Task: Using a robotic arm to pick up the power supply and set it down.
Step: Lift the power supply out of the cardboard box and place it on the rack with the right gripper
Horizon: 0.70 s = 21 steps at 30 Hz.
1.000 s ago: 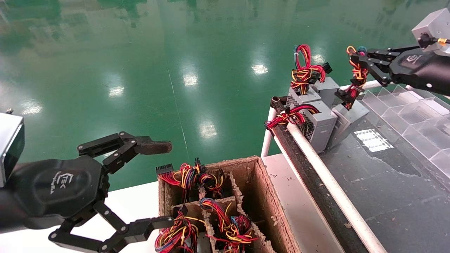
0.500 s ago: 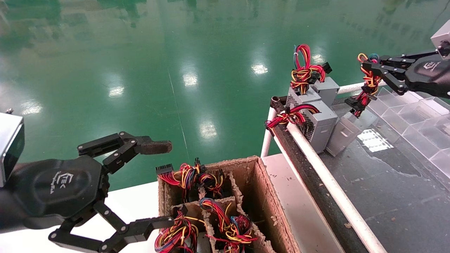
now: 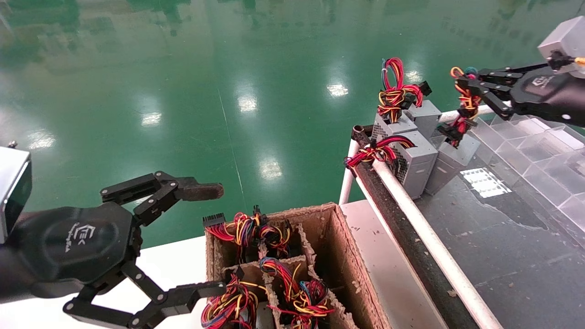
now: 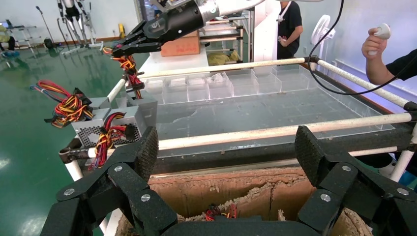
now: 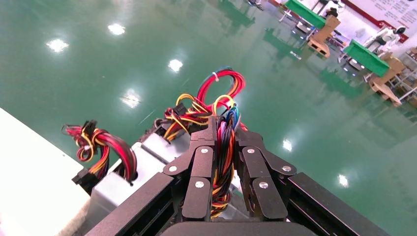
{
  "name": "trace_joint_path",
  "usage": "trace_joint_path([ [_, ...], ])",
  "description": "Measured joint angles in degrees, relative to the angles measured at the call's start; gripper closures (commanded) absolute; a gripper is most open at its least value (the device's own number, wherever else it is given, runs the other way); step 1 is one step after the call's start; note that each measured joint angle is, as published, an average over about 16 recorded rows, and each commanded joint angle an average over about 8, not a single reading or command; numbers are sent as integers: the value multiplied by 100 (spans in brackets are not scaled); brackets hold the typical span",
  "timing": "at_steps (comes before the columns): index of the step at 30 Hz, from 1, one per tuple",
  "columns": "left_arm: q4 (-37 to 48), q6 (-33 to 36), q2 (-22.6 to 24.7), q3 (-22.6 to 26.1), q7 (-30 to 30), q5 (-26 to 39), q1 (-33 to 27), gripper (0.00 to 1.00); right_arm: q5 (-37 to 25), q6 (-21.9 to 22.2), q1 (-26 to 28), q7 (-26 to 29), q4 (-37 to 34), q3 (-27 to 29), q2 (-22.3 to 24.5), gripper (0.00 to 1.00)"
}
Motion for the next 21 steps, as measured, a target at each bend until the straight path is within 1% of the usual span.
trace_joint_path([
  [12,0,0,0,1,0,-1,0,0,-78,511,55,-32,-26,-54,-489,100],
  [21,0,-1,-1,2,1,-1,0,0,-136,722,64,-28,-53,-94,-788,100],
])
